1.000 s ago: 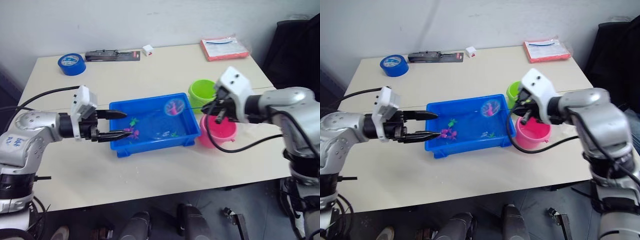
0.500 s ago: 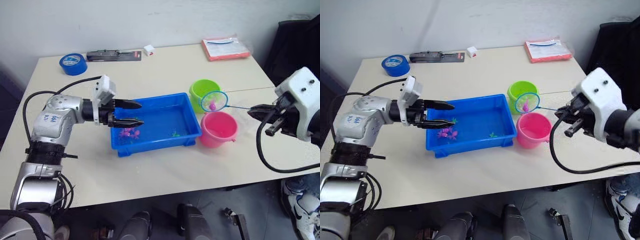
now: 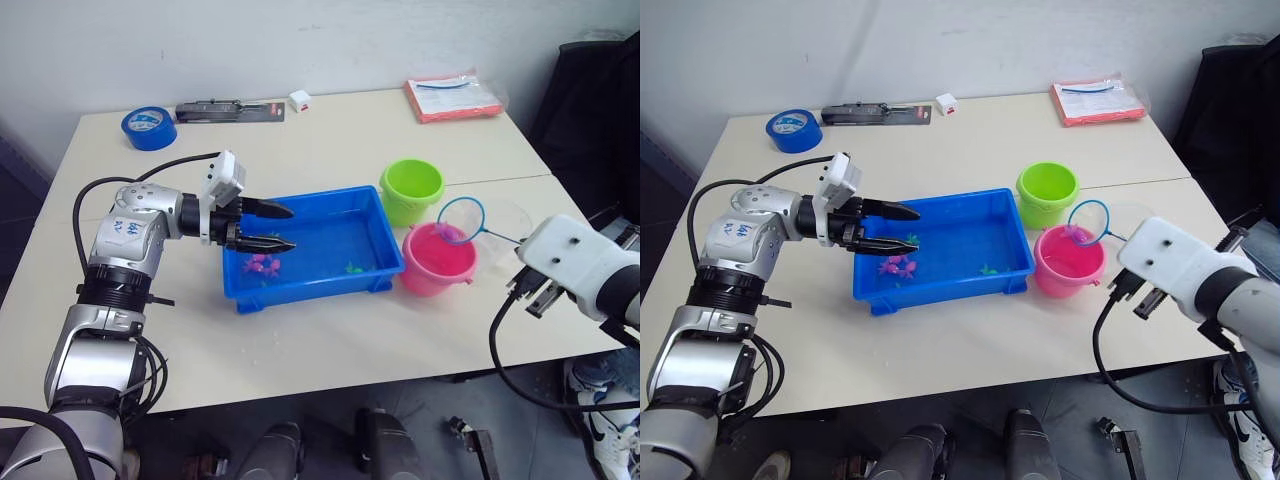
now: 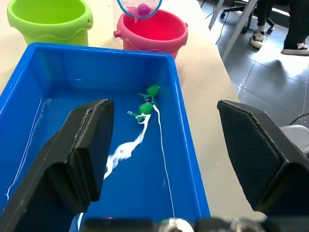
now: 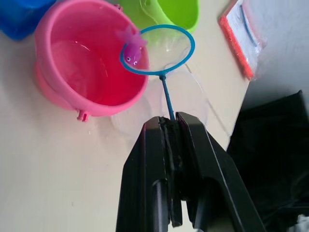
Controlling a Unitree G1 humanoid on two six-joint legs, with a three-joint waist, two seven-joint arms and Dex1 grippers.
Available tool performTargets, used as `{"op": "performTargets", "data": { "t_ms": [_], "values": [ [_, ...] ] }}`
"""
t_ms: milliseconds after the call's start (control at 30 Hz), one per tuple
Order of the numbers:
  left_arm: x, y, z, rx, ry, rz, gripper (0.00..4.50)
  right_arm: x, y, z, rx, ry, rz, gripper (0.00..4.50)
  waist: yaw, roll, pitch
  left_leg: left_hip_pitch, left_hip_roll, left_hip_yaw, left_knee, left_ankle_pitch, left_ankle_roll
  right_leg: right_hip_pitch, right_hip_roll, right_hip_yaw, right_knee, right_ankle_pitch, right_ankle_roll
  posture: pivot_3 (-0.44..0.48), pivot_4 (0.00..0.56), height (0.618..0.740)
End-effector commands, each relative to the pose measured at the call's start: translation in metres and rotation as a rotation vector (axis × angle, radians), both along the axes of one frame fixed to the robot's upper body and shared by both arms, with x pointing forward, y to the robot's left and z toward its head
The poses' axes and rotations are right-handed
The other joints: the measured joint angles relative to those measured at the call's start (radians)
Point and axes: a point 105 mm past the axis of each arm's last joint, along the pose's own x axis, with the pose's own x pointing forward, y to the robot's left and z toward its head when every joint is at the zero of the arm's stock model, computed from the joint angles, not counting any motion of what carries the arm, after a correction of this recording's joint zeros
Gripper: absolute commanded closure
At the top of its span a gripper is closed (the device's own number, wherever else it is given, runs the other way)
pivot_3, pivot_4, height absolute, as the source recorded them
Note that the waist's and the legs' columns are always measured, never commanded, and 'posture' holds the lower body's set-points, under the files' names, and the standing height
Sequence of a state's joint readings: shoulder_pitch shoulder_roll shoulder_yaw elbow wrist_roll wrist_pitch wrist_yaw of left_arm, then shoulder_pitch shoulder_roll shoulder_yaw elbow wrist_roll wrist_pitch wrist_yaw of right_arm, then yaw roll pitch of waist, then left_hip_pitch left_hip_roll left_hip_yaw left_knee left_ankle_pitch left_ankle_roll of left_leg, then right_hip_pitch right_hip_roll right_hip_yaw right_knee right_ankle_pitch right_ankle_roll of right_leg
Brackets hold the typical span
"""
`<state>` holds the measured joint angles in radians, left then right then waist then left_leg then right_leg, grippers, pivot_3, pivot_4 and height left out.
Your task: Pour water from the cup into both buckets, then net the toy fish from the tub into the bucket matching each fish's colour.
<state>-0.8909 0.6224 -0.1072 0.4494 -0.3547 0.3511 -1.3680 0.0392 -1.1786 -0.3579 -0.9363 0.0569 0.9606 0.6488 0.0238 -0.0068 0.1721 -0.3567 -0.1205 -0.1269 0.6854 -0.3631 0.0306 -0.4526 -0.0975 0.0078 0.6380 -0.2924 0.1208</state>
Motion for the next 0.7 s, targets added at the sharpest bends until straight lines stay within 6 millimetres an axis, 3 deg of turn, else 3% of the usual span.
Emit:
{"op": "performTargets", "data": {
  "t_ms": [33, 367, 700],
  "values": [
    [0.0, 0.001, 0.01, -0.009, -0.036, -0.007, 0.79, -0.004, 0.008, 0.012, -0.145, -0.092, 0.054, 3.71, 0.001, 0.0, 0.0, 0.0, 0.0, 0.0, 0.0, 0.0, 0.0, 0.0, 0.0, 0.0, 0.0, 0.0, 0.0, 0.0, 0.15, 0.74],
    [0.0, 0.002, 0.01, -0.006, -0.038, -0.002, 0.79, -0.003, 0.013, 0.009, -0.403, -0.168, 0.177, 3.71, 0.001, 0.0, 0.0, 0.0, 0.0, 0.0, 0.001, 0.0, 0.0, 0.0, 0.0, 0.0, 0.0, 0.0, 0.0, 0.0, 0.15, 0.74],
    [-0.002, 0.001, 0.007, -0.018, -0.037, -0.001, 0.79, -0.009, -0.004, -0.011, -0.636, -0.252, 0.207, 3.71, 0.001, 0.0, 0.0, 0.0, -0.001, 0.0, 0.004, 0.0, 0.0, 0.001, 0.001, 0.0, 0.004, 0.0, 0.0, 0.0, 0.15, 0.74]
  ]
}}
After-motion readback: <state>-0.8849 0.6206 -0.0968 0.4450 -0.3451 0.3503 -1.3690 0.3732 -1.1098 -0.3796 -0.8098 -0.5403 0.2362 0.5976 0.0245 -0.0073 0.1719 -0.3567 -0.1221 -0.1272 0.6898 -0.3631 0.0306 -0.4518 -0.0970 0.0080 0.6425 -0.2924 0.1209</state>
